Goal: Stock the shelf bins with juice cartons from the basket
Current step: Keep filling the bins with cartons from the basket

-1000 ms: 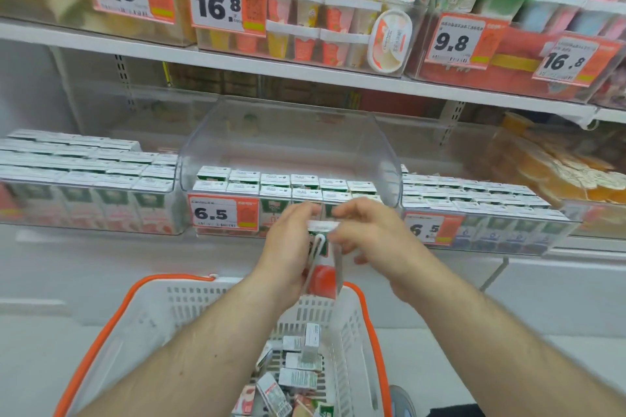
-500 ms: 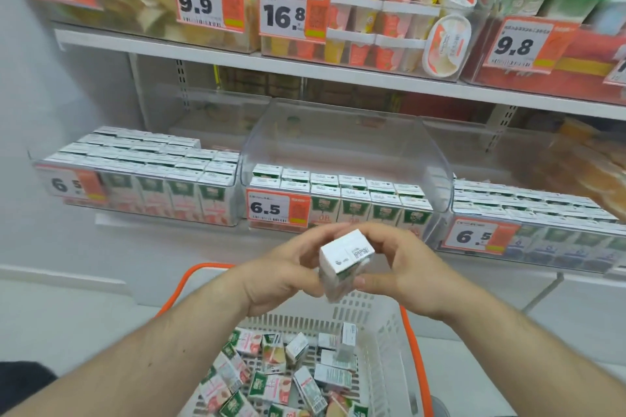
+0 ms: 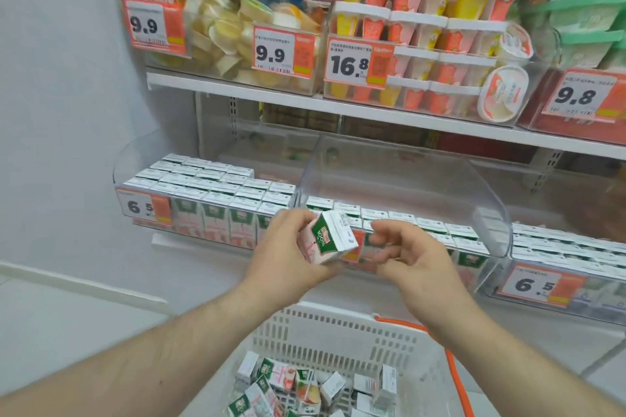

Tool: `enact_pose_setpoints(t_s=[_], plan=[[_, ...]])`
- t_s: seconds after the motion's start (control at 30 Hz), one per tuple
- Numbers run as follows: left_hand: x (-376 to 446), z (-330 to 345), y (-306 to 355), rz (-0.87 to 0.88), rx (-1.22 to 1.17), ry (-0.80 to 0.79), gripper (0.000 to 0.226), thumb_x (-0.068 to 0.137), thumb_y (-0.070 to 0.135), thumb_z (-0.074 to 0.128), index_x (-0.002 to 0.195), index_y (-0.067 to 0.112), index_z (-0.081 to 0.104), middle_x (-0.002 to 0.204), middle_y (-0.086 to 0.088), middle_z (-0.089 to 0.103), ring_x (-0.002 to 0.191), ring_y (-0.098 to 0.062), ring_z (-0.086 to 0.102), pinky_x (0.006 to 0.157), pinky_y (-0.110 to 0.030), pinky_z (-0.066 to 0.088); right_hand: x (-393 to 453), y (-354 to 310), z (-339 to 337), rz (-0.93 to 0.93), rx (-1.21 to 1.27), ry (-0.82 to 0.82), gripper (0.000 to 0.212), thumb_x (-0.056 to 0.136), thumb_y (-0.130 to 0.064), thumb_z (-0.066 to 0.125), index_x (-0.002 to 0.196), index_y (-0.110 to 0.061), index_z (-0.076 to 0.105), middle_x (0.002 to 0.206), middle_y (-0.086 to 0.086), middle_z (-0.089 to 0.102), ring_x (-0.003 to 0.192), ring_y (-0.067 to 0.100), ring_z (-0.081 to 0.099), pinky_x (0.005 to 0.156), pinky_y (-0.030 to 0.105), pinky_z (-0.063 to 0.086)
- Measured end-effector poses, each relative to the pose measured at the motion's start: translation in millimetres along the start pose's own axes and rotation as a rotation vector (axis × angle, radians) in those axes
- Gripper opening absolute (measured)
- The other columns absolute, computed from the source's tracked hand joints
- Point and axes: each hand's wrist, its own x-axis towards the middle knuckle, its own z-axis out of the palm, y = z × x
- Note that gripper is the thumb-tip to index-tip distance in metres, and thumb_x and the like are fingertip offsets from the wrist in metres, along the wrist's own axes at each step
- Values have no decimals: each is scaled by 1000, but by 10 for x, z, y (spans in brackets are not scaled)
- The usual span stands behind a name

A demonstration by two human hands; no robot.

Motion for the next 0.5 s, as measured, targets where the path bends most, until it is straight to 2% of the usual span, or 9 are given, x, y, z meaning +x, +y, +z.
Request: enact_pose_setpoints(t_s=[0.07, 0.13, 0.2, 0.27, 0.33, 0.4, 0.47, 0.5], plan=[[60, -99, -94, 88, 99, 109, 52, 57, 33, 88, 90, 42, 49, 98, 17, 47, 93, 5, 47, 71, -11, 37, 86, -132, 196, 30, 72, -46, 46, 72, 13, 57, 100, -22, 64, 93, 0, 63, 72, 11, 56, 68, 17, 49], [127, -216, -196, 123, 162, 181, 53, 56, 36, 88, 94, 40, 50, 99, 16, 46, 93, 1, 46, 71, -13, 38, 198, -265, 379, 80, 81, -92, 48, 59, -8, 57, 104, -23, 64, 99, 0, 64, 79, 13, 58, 61, 15, 46], [174, -313, -289, 129, 215, 243, 56, 55, 40, 88, 97, 37, 51, 98, 17, 44, 92, -5, 47, 70, -23, 43, 319, -373, 552, 119, 14, -153, 54, 56, -19, 62, 110, -25, 61, 106, -2, 62, 77, 6, 60, 58, 14, 45], [200, -388, -359, 143, 240, 309, 54, 54, 46, 79, 97, 40, 48, 95, 18, 40, 91, -11, 50, 67, -31, 47, 418, -469, 742, 130, -103, -229, 55, 62, -27, 77, 114, -27, 58, 107, -5, 61, 71, -3, 60, 60, 16, 49], [236, -468, -394, 145, 240, 385, 49, 54, 51, 62, 99, 40, 46, 94, 18, 35, 89, -16, 52, 66, -33, 47, 504, -514, 929, 31, -332, -245, 38, 70, -30, 82, 103, -29, 62, 94, -10, 66, 73, 2, 62, 64, 21, 52], [311, -560, -428, 143, 205, 414, 49, 57, 48, 59, 104, 40, 47, 99, 15, 37, 93, -16, 52, 72, -34, 49, 625, -597, 1064, -172, -554, -163, 21, 76, -29, 75, 95, -26, 67, 84, -9, 69, 75, 9, 62, 66, 24, 50], [405, -651, -488, 109, 257, 384, 63, 64, 43, 72, 121, 35, 47, 112, 9, 42, 107, -16, 46, 89, -38, 46, 840, -703, 1118, -361, -644, -60, 25, 81, -24, 71, 105, -27, 66, 93, -8, 71, 85, 14, 63, 75, 30, 51], [444, -692, -537, 56, 346, 347, 72, 68, 43, 75, 131, 31, 44, 123, 5, 41, 117, -18, 41, 98, -40, 39, 994, -754, 1136, -424, -673, -20, 30, 83, -22, 69, 112, -24, 63, 100, -3, 70, 92, 19, 63, 81, 35, 51]])
